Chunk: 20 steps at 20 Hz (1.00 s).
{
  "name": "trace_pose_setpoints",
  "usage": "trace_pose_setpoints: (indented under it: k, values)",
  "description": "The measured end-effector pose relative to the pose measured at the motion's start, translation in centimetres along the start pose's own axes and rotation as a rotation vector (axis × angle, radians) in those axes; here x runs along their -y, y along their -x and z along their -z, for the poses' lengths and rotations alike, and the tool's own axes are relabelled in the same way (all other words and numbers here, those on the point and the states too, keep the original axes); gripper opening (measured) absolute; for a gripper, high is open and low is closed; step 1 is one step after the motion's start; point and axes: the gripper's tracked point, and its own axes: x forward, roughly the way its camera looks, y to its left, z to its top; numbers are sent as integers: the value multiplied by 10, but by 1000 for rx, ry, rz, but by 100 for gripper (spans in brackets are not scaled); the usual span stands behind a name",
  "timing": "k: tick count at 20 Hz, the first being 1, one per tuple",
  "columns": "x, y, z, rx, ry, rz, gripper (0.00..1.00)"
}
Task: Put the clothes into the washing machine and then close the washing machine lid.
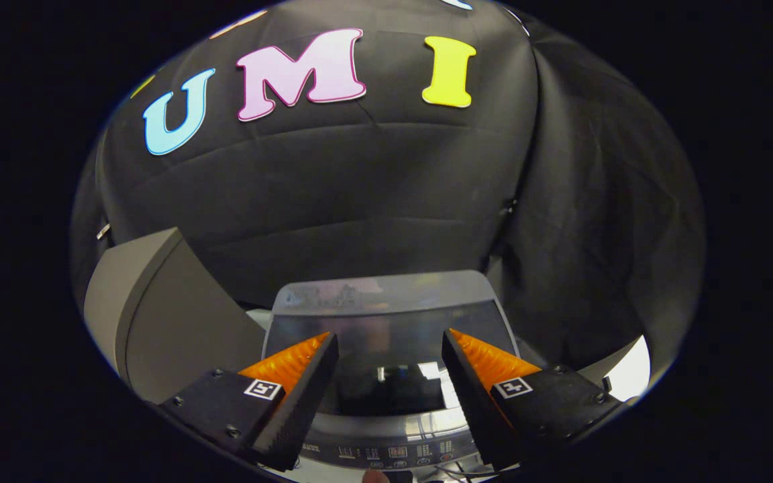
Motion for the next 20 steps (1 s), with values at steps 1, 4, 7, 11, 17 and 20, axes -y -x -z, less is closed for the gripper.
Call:
trace_pose_setpoints:
  k: [1,4,7,11,17,20]
  values:
    - [-1,0,7,-9,0,-2,99]
    - [-1,-1,20,-38,11,-2,99]
    - [-2,-5,29,-55,22,0,99]
    - [5,-13,58,-125,30,17,98]
    - [11,-8,84,-184,25,15,99]
    - [4,20,36,-27,39,-15,99]
